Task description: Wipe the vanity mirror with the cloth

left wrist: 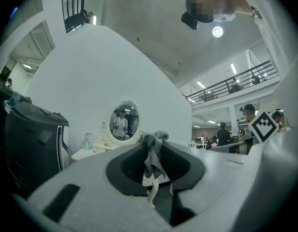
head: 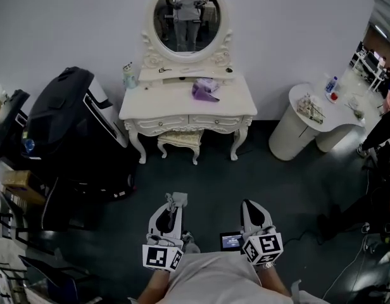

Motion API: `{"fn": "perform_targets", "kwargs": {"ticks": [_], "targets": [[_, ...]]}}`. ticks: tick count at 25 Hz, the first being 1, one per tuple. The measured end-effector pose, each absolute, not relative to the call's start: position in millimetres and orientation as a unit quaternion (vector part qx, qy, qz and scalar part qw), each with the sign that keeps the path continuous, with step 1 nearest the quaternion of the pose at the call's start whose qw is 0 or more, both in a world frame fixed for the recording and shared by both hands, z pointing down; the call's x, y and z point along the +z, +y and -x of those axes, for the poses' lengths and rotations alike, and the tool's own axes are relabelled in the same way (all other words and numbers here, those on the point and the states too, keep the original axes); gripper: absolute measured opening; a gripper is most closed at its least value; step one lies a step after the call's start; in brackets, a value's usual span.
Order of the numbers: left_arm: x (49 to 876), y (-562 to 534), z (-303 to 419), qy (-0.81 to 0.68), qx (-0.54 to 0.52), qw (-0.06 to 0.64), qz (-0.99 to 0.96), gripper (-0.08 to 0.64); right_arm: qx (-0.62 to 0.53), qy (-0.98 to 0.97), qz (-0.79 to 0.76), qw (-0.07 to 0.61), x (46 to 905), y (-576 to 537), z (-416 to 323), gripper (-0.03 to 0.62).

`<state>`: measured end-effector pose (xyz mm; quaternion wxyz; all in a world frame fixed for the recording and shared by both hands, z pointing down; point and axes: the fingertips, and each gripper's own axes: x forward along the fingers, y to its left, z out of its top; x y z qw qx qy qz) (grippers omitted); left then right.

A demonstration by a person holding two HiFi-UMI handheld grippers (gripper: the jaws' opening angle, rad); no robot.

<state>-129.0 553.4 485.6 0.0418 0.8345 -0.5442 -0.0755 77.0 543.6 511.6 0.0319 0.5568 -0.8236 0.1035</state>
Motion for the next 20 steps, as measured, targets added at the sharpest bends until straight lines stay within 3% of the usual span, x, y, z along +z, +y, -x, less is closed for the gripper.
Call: {"fn": "perform_targets", "kwargs": {"ticks": [11,20], "targets": [[483,471,175,-0.548,-0.072,0.048,-0.832,0.072,0.118,-0.816,-0.564,0.044,516,465,-30,0.008],[498,404,169,-0.554,-0.045,0.058,-0.829,0.072,0.147,-0.815,-0.559,0.032,533,396,-44,0.008]]}}
